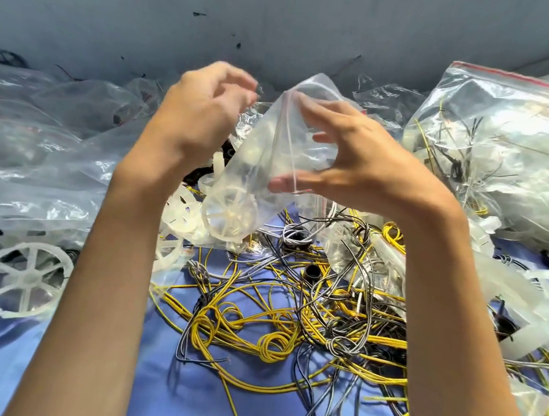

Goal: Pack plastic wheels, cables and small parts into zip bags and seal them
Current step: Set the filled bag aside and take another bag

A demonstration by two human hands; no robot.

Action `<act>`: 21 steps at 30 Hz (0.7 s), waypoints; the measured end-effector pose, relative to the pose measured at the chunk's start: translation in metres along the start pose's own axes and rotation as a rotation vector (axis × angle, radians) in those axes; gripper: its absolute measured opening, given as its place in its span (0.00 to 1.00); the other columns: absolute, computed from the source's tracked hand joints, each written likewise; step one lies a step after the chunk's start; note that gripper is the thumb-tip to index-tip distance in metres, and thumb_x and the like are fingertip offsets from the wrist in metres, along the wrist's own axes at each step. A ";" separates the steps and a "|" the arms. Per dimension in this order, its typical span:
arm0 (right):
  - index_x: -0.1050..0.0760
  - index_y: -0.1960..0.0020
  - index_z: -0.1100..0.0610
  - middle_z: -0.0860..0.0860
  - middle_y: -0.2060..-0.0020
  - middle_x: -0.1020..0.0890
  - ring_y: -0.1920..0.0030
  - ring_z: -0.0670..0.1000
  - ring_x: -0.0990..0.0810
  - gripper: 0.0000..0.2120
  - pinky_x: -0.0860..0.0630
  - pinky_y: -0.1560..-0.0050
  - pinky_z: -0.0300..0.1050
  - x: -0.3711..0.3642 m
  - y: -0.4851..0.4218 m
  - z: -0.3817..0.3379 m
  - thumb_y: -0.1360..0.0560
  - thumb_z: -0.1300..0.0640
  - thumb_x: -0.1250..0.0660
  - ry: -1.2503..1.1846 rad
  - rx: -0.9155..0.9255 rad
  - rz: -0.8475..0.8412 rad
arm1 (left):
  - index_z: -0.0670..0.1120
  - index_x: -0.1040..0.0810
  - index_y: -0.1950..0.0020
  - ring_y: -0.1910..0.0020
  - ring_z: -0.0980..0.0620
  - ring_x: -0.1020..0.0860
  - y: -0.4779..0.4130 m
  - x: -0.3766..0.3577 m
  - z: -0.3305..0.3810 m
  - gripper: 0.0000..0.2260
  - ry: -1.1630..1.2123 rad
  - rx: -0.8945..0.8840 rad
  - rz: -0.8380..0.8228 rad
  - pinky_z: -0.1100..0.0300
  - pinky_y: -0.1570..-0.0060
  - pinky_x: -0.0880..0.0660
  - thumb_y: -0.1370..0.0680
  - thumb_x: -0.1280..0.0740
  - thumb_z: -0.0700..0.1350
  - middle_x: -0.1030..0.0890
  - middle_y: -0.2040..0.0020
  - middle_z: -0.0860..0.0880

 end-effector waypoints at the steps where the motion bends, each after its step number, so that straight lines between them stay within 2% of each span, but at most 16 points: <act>1: 0.42 0.24 0.48 0.47 0.29 0.35 0.37 0.38 0.36 0.47 0.40 0.37 0.29 -0.001 0.000 0.000 0.37 0.40 0.25 -0.005 -0.003 -0.010 | 0.53 0.23 0.50 0.50 0.51 0.23 -0.004 0.003 -0.016 0.07 -0.157 0.073 0.015 0.60 0.49 0.28 0.25 0.38 0.49 0.18 0.48 0.50; 4: 0.43 0.24 0.46 0.45 0.28 0.37 0.33 0.42 0.35 0.48 0.39 0.34 0.33 -0.002 0.001 -0.002 0.38 0.39 0.25 -0.017 -0.011 -0.036 | 0.53 0.23 0.51 0.47 0.45 0.25 -0.007 0.008 -0.067 0.06 -0.546 0.296 -0.079 0.55 0.47 0.30 0.23 0.39 0.46 0.20 0.49 0.45; 6: 0.43 0.24 0.47 0.44 0.27 0.37 0.31 0.43 0.35 0.48 0.37 0.33 0.36 -0.007 0.003 -0.003 0.39 0.40 0.24 0.014 -0.024 -0.117 | 0.49 0.22 0.51 0.49 0.45 0.25 -0.003 0.006 -0.092 0.05 -0.651 0.380 -0.174 0.56 0.52 0.32 0.23 0.37 0.46 0.21 0.51 0.43; 8: 0.38 0.25 0.48 0.45 0.29 0.33 0.33 0.44 0.31 0.44 0.33 0.36 0.36 -0.012 0.007 -0.004 0.37 0.41 0.25 0.056 -0.034 -0.193 | 0.44 0.21 0.46 0.52 0.46 0.27 -0.001 0.003 -0.107 0.09 -0.650 0.433 -0.251 0.59 0.53 0.34 0.23 0.34 0.46 0.21 0.48 0.42; 9: 0.33 0.28 0.49 0.46 0.32 0.28 0.37 0.45 0.27 0.38 0.29 0.42 0.35 -0.012 0.007 -0.003 0.35 0.42 0.25 0.046 -0.040 -0.183 | 0.43 0.21 0.44 0.52 0.46 0.27 0.001 0.002 -0.110 0.12 -0.636 0.445 -0.278 0.59 0.52 0.33 0.24 0.32 0.47 0.21 0.46 0.42; 11: 0.22 0.45 0.50 0.47 0.43 0.21 0.47 0.45 0.20 0.15 0.26 0.53 0.33 -0.003 0.005 -0.006 0.29 0.47 0.28 -0.026 -0.005 -0.050 | 0.44 0.23 0.40 0.48 0.44 0.25 0.002 0.000 -0.114 0.16 -0.613 0.449 -0.292 0.58 0.50 0.32 0.26 0.29 0.46 0.22 0.41 0.41; 12: 0.24 0.54 0.50 0.46 0.50 0.20 0.51 0.44 0.19 0.06 0.26 0.57 0.33 0.004 0.003 -0.007 0.27 0.50 0.30 -0.040 0.006 0.043 | 0.45 0.23 0.38 0.45 0.44 0.25 0.003 0.000 -0.114 0.18 -0.616 0.443 -0.281 0.58 0.50 0.32 0.27 0.27 0.46 0.22 0.40 0.42; 13: 0.27 0.57 0.49 0.44 0.54 0.20 0.54 0.45 0.18 0.05 0.26 0.58 0.33 0.011 0.002 -0.008 0.26 0.52 0.31 -0.061 0.004 0.147 | 0.46 0.23 0.38 0.42 0.44 0.26 0.003 0.001 -0.114 0.19 -0.631 0.429 -0.264 0.59 0.50 0.34 0.28 0.26 0.45 0.22 0.39 0.43; 14: 0.30 0.57 0.49 0.44 0.57 0.20 0.55 0.46 0.18 0.06 0.25 0.59 0.34 0.017 0.002 -0.008 0.25 0.53 0.33 -0.115 -0.006 0.239 | 0.47 0.23 0.38 0.43 0.45 0.26 0.002 0.002 -0.113 0.20 -0.643 0.415 -0.248 0.60 0.52 0.34 0.29 0.26 0.44 0.22 0.39 0.43; 16: 0.34 0.56 0.48 0.46 0.57 0.19 0.56 0.50 0.17 0.08 0.21 0.54 0.45 0.024 0.002 -0.009 0.24 0.53 0.34 -0.264 -0.040 0.348 | 0.49 0.22 0.39 0.50 0.47 0.25 0.002 0.005 -0.113 0.19 -0.627 0.411 -0.226 0.62 0.58 0.30 0.30 0.25 0.42 0.22 0.42 0.43; 17: 0.34 0.53 0.48 0.45 0.58 0.18 0.57 0.51 0.17 0.07 0.21 0.52 0.51 0.024 0.003 -0.008 0.24 0.52 0.35 -0.298 -0.042 0.345 | 0.49 0.22 0.40 0.53 0.48 0.25 0.002 0.006 -0.114 0.19 -0.616 0.419 -0.224 0.62 0.61 0.28 0.30 0.25 0.41 0.21 0.44 0.44; 18: 0.33 0.49 0.49 0.45 0.57 0.18 0.57 0.51 0.17 0.08 0.21 0.51 0.53 0.022 0.003 -0.009 0.24 0.50 0.35 -0.289 -0.036 0.310 | 0.49 0.22 0.41 0.53 0.48 0.25 0.002 0.007 -0.116 0.19 -0.619 0.424 -0.226 0.61 0.59 0.28 0.30 0.25 0.41 0.21 0.44 0.44; 20: 0.33 0.37 0.49 0.46 0.53 0.19 0.57 0.48 0.18 0.18 0.22 0.50 0.48 0.013 0.003 -0.011 0.24 0.47 0.35 -0.206 -0.030 0.185 | 0.49 0.21 0.42 0.50 0.45 0.24 0.002 0.008 -0.116 0.17 -0.630 0.425 -0.211 0.58 0.56 0.28 0.30 0.27 0.40 0.20 0.44 0.44; 21: 0.33 0.33 0.48 0.47 0.48 0.20 0.55 0.47 0.19 0.22 0.24 0.49 0.43 0.008 0.002 -0.009 0.24 0.45 0.35 -0.144 -0.035 0.116 | 0.49 0.21 0.44 0.50 0.44 0.24 0.002 0.009 -0.115 0.15 -0.632 0.419 -0.192 0.58 0.57 0.28 0.30 0.28 0.39 0.20 0.45 0.44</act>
Point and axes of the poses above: each hand's wrist, its own y-axis away from the middle knuckle, its own x-axis out of the back of the hand, z = x × y, the point moved 6 cm from there along -y, towards the middle knuckle
